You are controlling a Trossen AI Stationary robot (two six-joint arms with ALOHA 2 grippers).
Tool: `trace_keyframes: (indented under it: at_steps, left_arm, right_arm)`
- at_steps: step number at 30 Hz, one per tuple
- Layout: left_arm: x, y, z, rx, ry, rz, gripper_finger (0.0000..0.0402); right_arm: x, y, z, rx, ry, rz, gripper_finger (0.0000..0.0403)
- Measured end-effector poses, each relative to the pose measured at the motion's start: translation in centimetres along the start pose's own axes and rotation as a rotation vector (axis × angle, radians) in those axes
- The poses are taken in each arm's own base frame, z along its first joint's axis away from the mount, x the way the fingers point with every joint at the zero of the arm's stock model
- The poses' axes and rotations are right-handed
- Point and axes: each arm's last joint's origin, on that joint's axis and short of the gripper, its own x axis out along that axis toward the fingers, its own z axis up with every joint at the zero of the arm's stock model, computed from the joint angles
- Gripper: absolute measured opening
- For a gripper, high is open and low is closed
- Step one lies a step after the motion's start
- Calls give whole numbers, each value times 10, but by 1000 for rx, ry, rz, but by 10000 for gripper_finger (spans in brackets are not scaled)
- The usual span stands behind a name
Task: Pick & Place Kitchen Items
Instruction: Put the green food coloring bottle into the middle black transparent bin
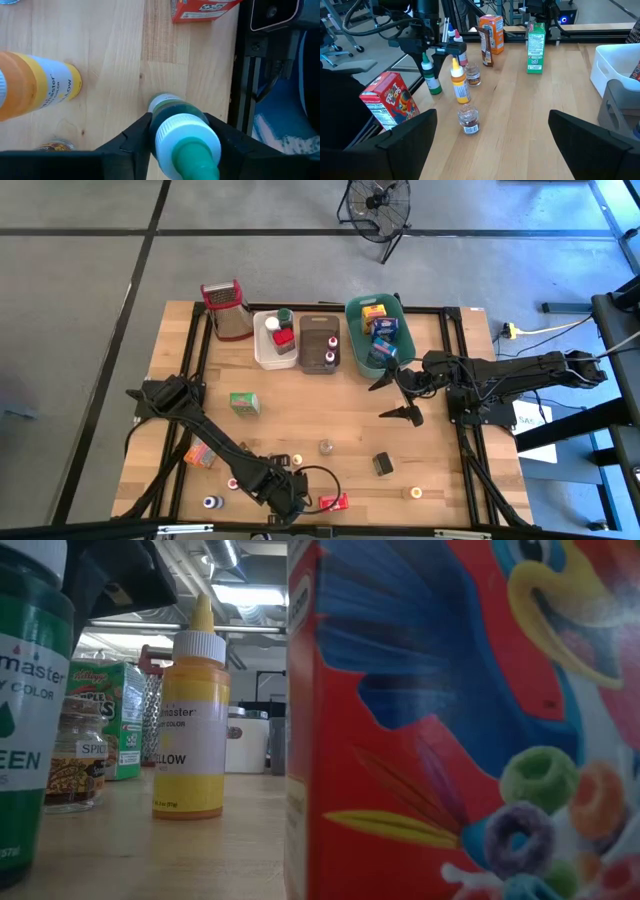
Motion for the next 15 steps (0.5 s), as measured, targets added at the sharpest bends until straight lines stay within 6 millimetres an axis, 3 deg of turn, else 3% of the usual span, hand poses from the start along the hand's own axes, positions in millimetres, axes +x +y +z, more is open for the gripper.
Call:
trace_keyframes:
  at_steps: [8,12,15]
  left_arm:
    - [-12,6,-1,-19,51,-8,147]
    - [-31,6,4,1,54,1,146]
    - [-57,5,15,63,44,14,146]
  right_arm:
    - [0,0,0,0,0,0,385]
    - [0,0,0,4,0,0,385]
    - [0,1,0,6,1,6,385]
